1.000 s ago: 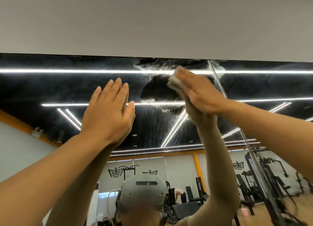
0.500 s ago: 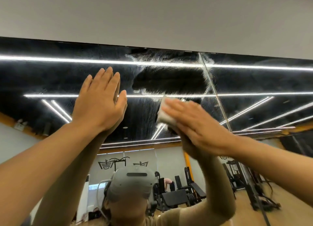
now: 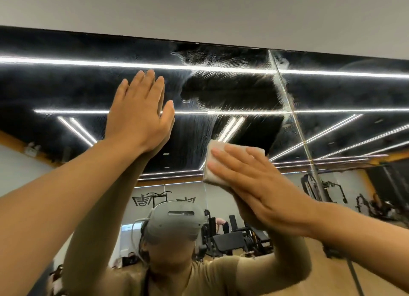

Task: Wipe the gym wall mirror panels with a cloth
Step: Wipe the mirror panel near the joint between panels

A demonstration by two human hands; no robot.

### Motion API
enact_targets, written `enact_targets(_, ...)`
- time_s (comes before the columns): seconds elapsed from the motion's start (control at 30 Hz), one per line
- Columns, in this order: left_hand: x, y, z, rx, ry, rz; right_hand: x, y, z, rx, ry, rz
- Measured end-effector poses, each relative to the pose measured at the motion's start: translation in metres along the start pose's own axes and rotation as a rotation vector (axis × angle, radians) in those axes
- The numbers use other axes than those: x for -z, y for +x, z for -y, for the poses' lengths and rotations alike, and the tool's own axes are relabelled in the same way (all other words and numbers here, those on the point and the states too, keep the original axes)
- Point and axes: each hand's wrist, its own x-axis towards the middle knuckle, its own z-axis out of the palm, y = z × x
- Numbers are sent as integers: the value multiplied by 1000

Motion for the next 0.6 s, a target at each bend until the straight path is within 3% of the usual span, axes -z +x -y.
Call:
enact_targets(0.07, 0, 0, -1, -2, 3, 0, 11, 7, -12, 73, -70, 68)
enact_targets(0.13, -1, -1, 0, 0, 0, -6, 21, 30, -26, 70, -110, 31)
enact_targets(0.37, 1, 0, 2, -17, -10, -5, 23, 128, -50, -241, -60, -231)
enact_targets(0.47, 0, 0, 5, -27, -6, -13, 7, 93, -23, -168, -30, -202)
enact_targets(0.6, -3, 0, 5, -34, -1, -22, -8, -11, 22, 36, -99, -1)
